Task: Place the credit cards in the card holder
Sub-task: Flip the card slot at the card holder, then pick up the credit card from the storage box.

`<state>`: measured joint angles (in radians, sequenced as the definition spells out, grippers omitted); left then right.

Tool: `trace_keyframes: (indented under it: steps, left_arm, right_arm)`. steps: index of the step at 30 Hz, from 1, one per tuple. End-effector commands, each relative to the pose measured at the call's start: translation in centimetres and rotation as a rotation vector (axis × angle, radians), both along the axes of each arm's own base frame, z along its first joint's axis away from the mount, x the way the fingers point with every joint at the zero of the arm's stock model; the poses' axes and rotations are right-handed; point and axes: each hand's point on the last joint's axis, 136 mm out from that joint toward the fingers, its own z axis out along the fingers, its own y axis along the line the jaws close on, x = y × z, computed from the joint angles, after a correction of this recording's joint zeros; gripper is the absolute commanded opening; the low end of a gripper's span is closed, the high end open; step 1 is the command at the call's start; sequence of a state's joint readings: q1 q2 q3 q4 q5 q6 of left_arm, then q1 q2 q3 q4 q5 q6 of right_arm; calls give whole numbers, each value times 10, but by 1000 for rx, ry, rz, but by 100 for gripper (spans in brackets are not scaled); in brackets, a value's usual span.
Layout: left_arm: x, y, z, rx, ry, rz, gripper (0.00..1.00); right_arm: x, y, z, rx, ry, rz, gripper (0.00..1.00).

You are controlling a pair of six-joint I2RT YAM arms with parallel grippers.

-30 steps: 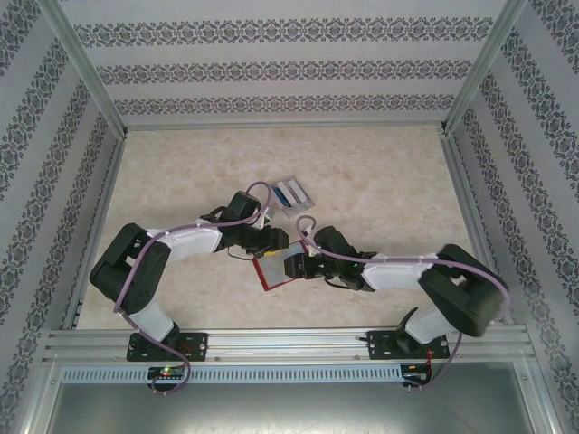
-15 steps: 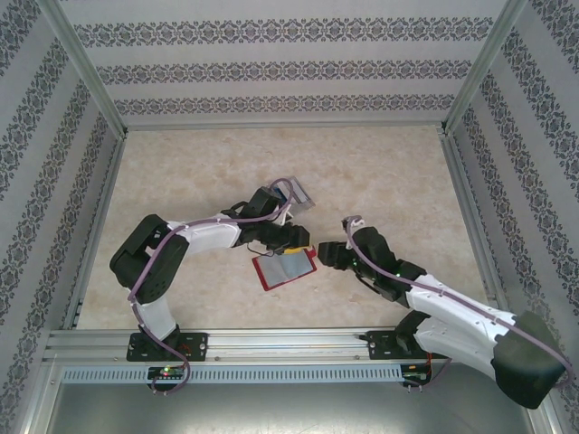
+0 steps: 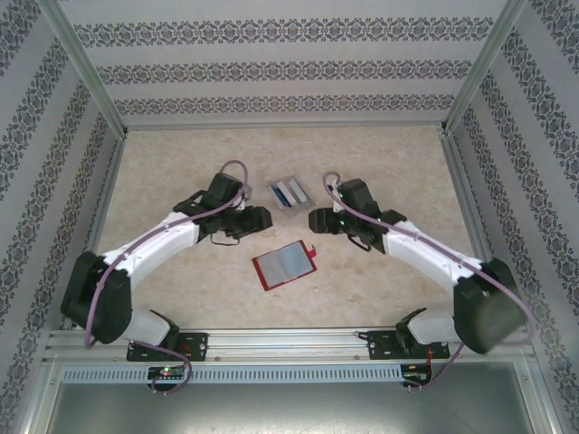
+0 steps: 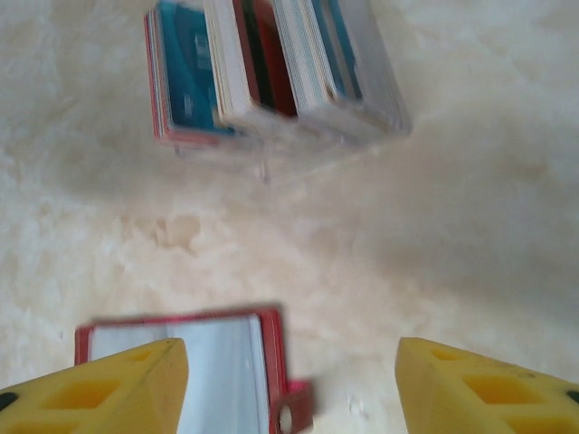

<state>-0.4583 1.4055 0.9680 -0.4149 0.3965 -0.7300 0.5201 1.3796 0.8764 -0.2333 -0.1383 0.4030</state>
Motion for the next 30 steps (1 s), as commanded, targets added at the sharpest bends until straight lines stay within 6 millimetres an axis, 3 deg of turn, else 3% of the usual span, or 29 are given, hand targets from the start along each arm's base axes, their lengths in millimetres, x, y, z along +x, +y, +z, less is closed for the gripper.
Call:
trace_keyframes:
  steps: [1, 5, 10, 15, 21, 30]
  left_arm:
    - [-21, 58, -27, 201, 84, 100, 63]
    - [-28, 90, -33, 262, 114, 168, 69]
    - [-33, 101, -39, 272, 129, 179, 70]
    - [-35, 103, -49, 265, 162, 171, 70]
    - [-37, 104, -53, 263, 162, 163, 70]
    - [-39, 98, -61, 235, 182, 148, 70]
  right_arm:
    - [21, 5, 1, -139, -19, 29, 68]
    - [42, 38, 10, -165, -34, 101, 69]
    - [66, 73, 1, -92, 13, 132, 68]
    - [88, 90, -21, -89, 67, 126, 67]
    - [85, 101, -37, -43, 120, 156, 65]
    - [75, 119, -31, 91, 151, 213, 61]
